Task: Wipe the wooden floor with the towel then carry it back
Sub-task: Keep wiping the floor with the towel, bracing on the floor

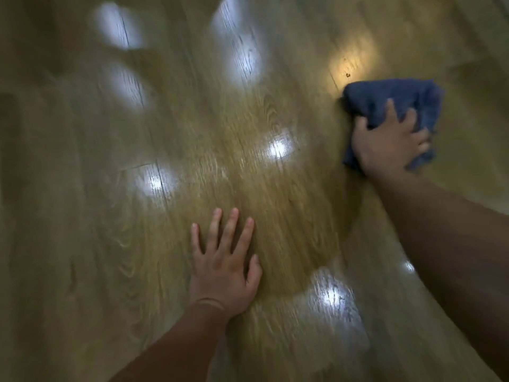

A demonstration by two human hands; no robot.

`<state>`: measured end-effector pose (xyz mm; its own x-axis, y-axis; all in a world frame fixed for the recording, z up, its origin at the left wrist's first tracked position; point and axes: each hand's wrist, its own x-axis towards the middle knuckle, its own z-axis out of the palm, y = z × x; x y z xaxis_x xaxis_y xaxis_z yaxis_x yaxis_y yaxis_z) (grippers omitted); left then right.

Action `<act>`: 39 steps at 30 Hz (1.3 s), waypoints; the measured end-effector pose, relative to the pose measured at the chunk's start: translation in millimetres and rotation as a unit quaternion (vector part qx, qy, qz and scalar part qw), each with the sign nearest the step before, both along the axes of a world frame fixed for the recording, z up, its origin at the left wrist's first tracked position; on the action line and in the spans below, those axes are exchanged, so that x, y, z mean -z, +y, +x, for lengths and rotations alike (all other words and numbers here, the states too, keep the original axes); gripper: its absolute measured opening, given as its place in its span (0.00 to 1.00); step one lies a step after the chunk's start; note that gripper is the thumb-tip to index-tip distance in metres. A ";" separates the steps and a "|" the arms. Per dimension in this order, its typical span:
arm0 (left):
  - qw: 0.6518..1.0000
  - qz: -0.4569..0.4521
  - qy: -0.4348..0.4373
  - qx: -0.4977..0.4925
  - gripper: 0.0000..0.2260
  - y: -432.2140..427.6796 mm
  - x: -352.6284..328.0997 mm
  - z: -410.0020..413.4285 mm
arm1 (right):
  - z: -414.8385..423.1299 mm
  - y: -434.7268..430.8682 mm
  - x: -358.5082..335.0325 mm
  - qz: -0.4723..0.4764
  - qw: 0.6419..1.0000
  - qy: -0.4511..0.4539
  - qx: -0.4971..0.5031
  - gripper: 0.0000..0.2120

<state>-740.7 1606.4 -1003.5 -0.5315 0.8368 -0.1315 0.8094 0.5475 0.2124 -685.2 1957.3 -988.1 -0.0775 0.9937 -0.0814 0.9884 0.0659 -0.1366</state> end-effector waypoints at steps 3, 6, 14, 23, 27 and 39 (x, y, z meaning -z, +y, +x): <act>1.000 -0.001 0.001 -0.003 0.29 -2.1 0.5 0.0 | -67.4 -113.2 7.1 0.024 0.972 0.001 -0.234 0.34; 0.999 0.032 0.012 -0.020 0.24 -3.3 5.7 2.2 | -114.2 -212.0 9.1 -0.006 0.825 -0.003 -0.566 0.34; 0.999 0.050 0.010 -0.004 0.28 1.4 5.0 4.1 | 6.3 -38.3 4.5 0.054 0.947 -0.001 -0.318 0.34; 1.000 -0.022 -0.013 -0.016 0.29 -2.1 -2.5 1.6 | -78.3 -116.3 -4.4 0.007 0.921 -0.013 -0.389 0.34; 0.992 -0.122 -0.020 0.001 0.32 -1.2 -3.5 0.0 | -173.0 -253.8 2.2 -0.038 0.735 -0.018 -0.676 0.32; 1.000 -0.024 -0.008 -0.011 0.29 -2.6 6.0 -0.1 | 34.3 -69.5 -0.2 -0.003 0.991 0.062 -0.120 0.35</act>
